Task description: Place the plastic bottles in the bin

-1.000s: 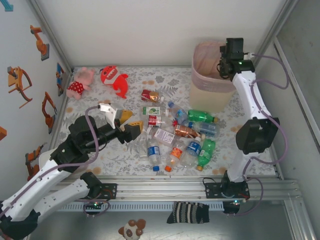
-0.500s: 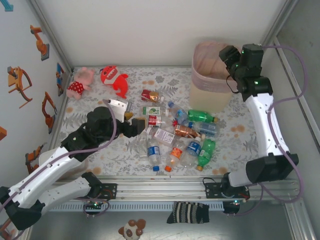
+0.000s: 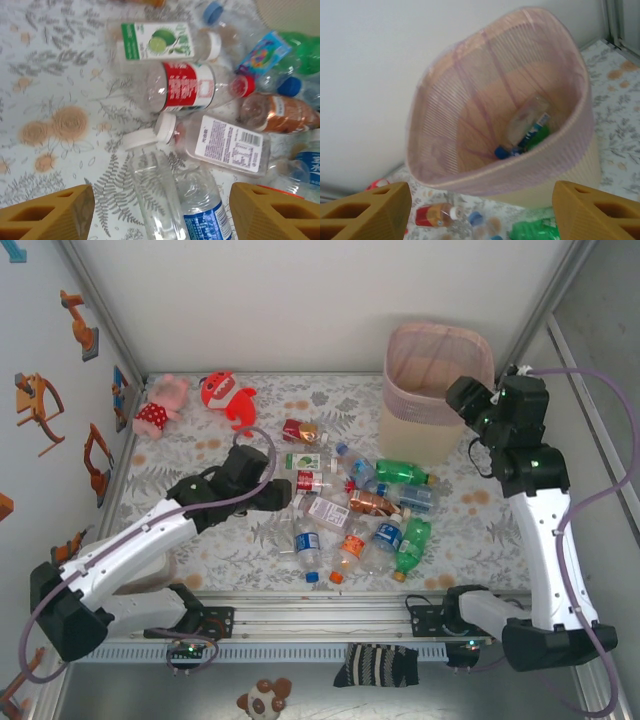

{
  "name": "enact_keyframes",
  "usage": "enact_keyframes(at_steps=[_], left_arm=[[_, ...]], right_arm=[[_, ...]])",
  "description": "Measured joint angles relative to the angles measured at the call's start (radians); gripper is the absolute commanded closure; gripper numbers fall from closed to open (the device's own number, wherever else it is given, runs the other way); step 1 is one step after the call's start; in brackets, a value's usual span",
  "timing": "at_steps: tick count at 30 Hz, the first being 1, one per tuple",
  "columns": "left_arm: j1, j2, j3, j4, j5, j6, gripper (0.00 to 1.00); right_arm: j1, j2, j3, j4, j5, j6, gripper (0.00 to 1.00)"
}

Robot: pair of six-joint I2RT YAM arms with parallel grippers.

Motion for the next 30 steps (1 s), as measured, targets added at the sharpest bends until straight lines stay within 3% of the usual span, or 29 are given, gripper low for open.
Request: enact_keyframes(at_steps=[10,22,30], left_arm=[[-0.016,0.128,-0.098,-0.014,0.099,-0.122,0.33],[-0.045,0.229,-0.141,0.002,0.211,-0.143,0.32],[-0.077,0.281,-0.143,0.002,0.223,-0.158,0.39]], right_arm=[[0.0,-0.031,-0.09,-0.037,0.003,-0.007,0.28],[0.0,-0.059,-0.115,-0.037,0.007,-0.011,0.28],[0.0,-0.06,-0.123,-0.037,0.007,-0.014,0.28]])
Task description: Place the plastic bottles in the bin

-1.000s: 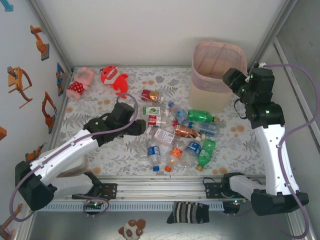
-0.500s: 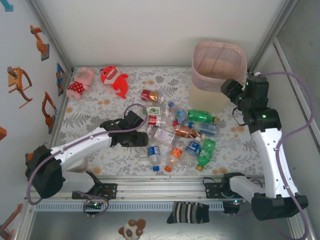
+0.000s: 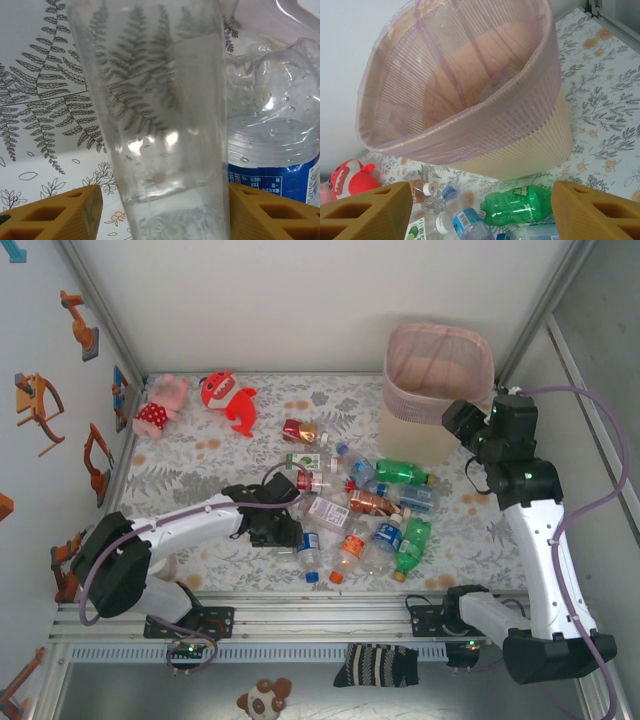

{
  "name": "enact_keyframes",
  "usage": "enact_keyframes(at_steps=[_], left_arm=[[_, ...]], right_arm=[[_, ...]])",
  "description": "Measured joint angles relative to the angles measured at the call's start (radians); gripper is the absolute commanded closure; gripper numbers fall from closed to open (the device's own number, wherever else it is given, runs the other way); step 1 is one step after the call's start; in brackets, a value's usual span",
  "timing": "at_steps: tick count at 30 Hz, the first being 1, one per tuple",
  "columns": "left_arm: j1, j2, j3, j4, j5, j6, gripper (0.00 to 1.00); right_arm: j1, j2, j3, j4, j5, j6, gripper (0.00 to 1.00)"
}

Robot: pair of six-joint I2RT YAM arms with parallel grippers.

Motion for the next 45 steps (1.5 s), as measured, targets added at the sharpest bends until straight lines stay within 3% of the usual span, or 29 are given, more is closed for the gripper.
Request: enact_keyframes(at_steps=[11,23,29,37,45], left_arm=[[-0.033,0.013,-0.04,-0.009,0.004,-0.01,0.42],[-0.048,0.025,-0.07,-0.016,0.004,-0.01,0.53],[-0.057,-0.047,-0.088,-0.039,-0.012,-0.011,0.56],[-0.057,-0.245,-0.073,-0.08,-0.068,0.007,0.58],[-0.055,-0.379,0.023,0.026,-0.058,0.181,0.58]], right_arm=[[0.0,-0.002,-0.015,0.0,0.0,0.0,0.28],[0.0,-0.01,-0.026,0.0,0.0,0.004,0.29],[0.0,-0.025,-0.026,-0.001,-0.027,0.009,0.29],[0.0,-0.026,-0.028,-0.004,-0.242,-0.018,0.3],[0.0,-0.099,-0.161,0.251,-0.532,-0.053,0.31]])
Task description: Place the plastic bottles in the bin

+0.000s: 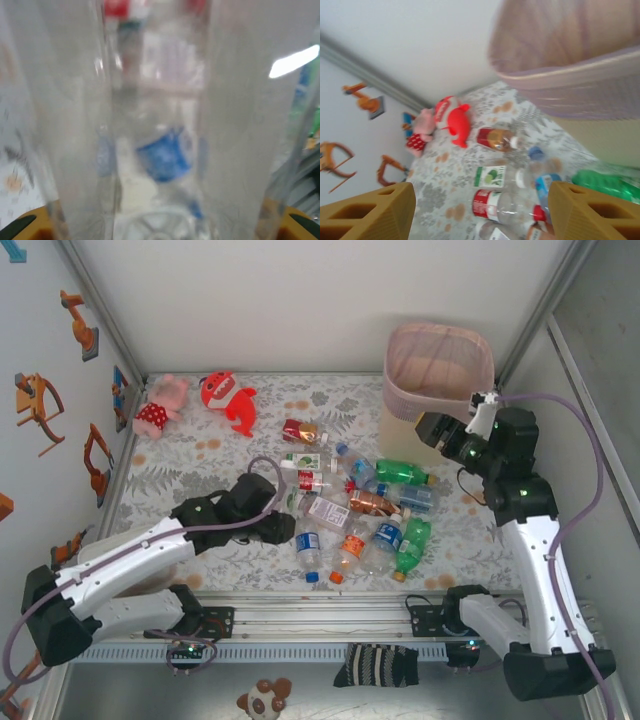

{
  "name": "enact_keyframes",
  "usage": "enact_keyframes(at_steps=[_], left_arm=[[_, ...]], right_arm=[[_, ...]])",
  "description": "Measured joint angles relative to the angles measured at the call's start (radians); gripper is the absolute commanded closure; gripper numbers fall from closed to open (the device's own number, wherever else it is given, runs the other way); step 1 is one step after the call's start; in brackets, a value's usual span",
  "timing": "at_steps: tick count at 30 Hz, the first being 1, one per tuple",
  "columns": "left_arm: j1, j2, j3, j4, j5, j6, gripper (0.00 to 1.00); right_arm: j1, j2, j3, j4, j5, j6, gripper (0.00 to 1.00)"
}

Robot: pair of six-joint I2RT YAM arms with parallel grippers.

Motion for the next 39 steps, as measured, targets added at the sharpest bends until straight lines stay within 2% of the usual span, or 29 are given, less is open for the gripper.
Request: enact_keyframes(at_steps=[4,12,17,21,27,33,39], left_arm=[[0.014,0.011,0.051,0.11,0.057,0.119,0.58],[0.058,0.132,0.193,0.294,0.275,0.33,0.59],[0.082,0.188,0.251,0.371,0.454,0.413,0.59],[0.089,0.199,0.252,0.399,0.596,0.454,0.6],[0.088,0.191,0.246,0.436,0.718,0.484,0.6],[0.075,0.171,0.243,0.438,0.776,0.497,0.6],[0.068,0.158,0.237,0.436,0.785,0.5,0.59]], right_arm=[[0.005,0.0,-0.029,0.159,-0.109,-0.006,0.3],[0.059,0.105,-0.011,0.457,-0.312,-0.007,0.3],[0.108,0.192,0.052,0.536,-0.398,-0.008,0.29],[0.153,0.192,0.058,0.593,-0.452,-0.025,0.29],[0.246,0.148,0.051,0.616,-0.488,-0.11,0.29],[0.323,0.146,0.051,0.602,-0.505,-0.16,0.38],[0.355,0.128,0.05,0.531,-0.489,-0.199,0.56]])
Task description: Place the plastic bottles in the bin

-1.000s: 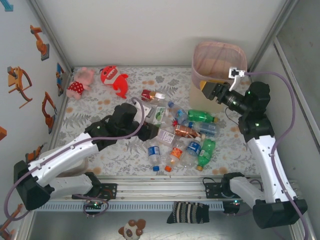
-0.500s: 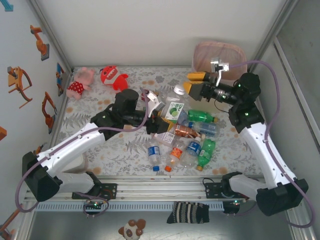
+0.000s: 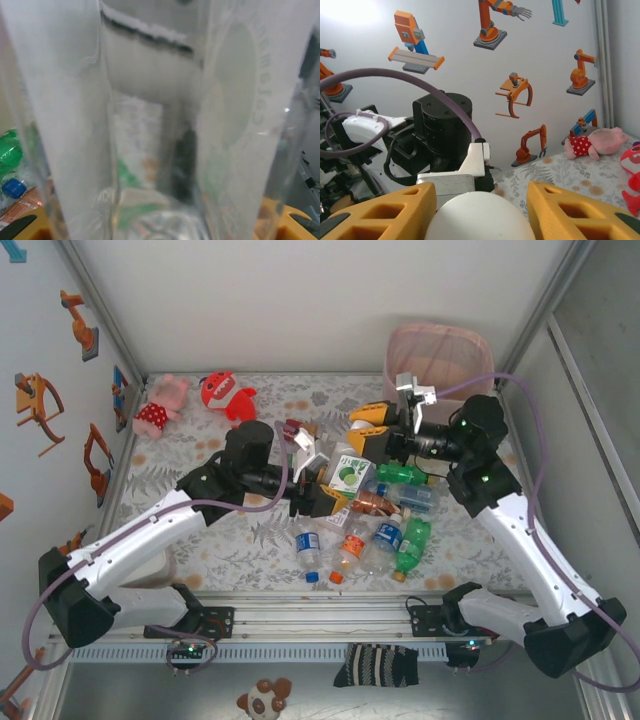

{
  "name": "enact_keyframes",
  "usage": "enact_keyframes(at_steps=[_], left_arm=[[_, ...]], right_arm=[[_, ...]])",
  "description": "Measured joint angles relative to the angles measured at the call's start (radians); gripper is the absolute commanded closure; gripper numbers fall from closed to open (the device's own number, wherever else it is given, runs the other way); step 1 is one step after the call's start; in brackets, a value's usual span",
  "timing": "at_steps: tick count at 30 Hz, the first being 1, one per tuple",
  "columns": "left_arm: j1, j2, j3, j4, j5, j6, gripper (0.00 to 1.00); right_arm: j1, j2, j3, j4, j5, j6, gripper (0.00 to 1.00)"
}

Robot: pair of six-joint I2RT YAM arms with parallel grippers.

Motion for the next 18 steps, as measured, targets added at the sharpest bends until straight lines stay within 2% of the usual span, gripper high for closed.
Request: enact_keyframes(at_steps=[3,7,9,11,18], left_arm=[[-0.004,-0.005,-0.002,0.001,-0.003,0.007,0.55],[-0.006,-0.005,-0.002,0.002,-0.021,0.011,0.44],[-0.005,-0.008,-0.002,0.002,-0.047,0.012,0.34],[-0.005,-0.014,-0.004,0.002,-0.077,0.017,0.27],[0.02,-0.087,-0.061,0.015,-0.238,0.028,0.22]], right_arm=[[0.005,-0.019,0.0,-0.03,0.011,-0.012,0.66],[0.011,-0.031,0.001,-0.057,0.036,-0.025,0.76],[0.011,-0.031,0.002,-0.077,0.06,-0.03,0.77],[0.011,-0.028,0.01,-0.107,0.096,-0.041,0.78],[0.01,0.018,0.162,-0.286,0.344,-0.096,0.81]])
